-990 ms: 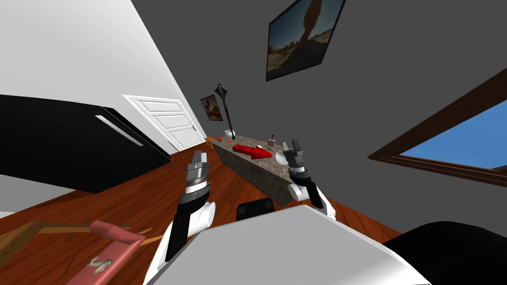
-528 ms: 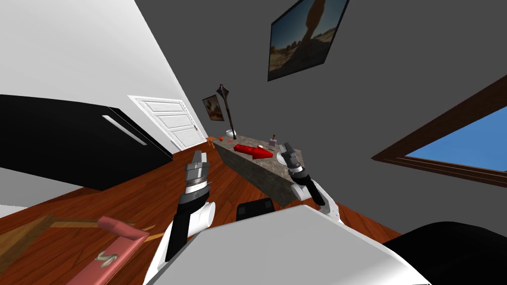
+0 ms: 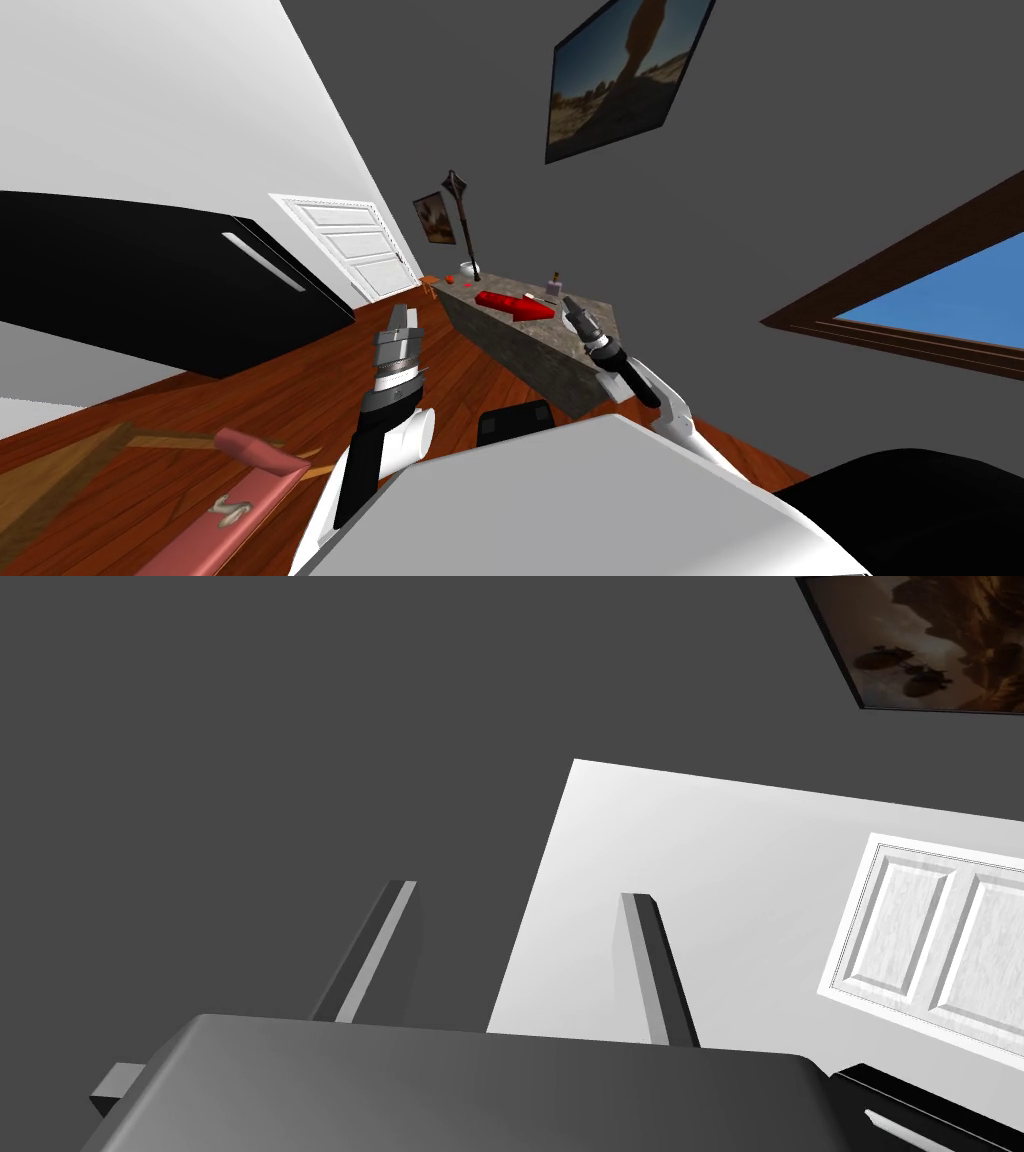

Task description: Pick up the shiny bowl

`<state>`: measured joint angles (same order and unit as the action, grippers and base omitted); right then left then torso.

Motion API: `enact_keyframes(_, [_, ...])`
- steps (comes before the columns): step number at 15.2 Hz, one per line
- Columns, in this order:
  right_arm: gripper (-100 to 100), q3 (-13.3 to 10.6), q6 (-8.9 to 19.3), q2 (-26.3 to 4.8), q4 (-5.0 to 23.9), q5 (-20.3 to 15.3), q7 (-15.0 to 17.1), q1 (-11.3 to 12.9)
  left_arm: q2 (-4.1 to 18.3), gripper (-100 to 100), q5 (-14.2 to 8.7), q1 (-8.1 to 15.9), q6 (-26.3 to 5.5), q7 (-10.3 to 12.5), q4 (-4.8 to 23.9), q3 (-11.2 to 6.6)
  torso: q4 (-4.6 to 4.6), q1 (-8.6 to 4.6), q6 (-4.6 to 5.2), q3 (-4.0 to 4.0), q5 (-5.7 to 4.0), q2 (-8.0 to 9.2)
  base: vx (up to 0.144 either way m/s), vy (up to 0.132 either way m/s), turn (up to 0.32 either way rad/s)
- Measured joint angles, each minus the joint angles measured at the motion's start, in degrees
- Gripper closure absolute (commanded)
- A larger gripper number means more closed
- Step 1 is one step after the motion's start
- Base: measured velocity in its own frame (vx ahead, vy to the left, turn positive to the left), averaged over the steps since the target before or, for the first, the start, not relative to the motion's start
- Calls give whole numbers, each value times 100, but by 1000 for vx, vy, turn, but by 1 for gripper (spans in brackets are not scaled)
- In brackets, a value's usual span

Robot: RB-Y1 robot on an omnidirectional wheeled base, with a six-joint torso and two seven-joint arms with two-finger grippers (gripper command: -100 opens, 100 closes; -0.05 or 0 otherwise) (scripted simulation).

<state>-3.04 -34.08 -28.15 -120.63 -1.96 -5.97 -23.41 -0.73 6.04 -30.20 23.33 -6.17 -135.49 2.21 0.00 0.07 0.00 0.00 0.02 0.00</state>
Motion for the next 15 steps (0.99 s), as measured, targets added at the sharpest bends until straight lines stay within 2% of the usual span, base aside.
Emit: enact_keyframes(15, [-100,-77,33,-1713,895,-561,-85,84,0,0,0,0,0,0,0,0,0,6,0,0,2,1,-2,30,35])
